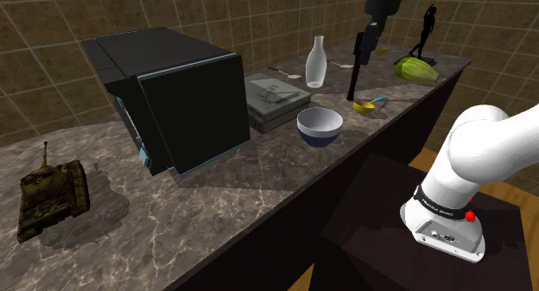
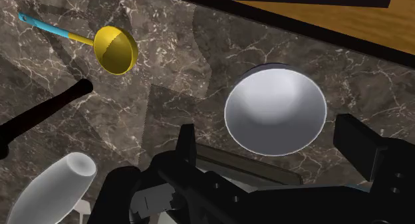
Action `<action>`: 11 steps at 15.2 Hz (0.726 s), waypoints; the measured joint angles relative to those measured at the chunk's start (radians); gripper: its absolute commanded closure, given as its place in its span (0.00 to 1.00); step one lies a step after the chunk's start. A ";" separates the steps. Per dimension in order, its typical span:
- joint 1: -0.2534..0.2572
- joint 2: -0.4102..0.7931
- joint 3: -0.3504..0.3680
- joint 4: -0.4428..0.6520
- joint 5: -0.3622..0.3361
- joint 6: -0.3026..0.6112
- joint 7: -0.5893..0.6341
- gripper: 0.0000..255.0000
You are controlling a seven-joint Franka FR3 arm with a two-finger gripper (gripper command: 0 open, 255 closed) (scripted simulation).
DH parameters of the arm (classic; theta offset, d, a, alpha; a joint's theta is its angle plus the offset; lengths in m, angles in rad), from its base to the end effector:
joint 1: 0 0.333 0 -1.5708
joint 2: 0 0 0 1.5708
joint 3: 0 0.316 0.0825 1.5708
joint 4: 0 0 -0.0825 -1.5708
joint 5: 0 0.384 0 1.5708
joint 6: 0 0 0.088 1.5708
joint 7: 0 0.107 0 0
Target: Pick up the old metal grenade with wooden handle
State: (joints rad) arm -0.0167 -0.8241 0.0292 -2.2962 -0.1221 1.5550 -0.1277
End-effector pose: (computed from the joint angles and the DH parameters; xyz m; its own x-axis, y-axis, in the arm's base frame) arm 0.2947 -0.0059 0.6297 0.9896 0.1290 0.0639 0.1181 -0.9813 0.1518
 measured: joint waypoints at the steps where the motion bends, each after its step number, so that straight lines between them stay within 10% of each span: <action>1: 0.000 0.000 0.000 0.000 0.000 0.000 0.000 0.00; 11: -0.046 0.224 -0.203 0.180 -0.054 0.028 -0.188 0.00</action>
State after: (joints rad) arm -0.0631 -0.6004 -0.1736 -2.1165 -0.1760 1.5827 -0.3155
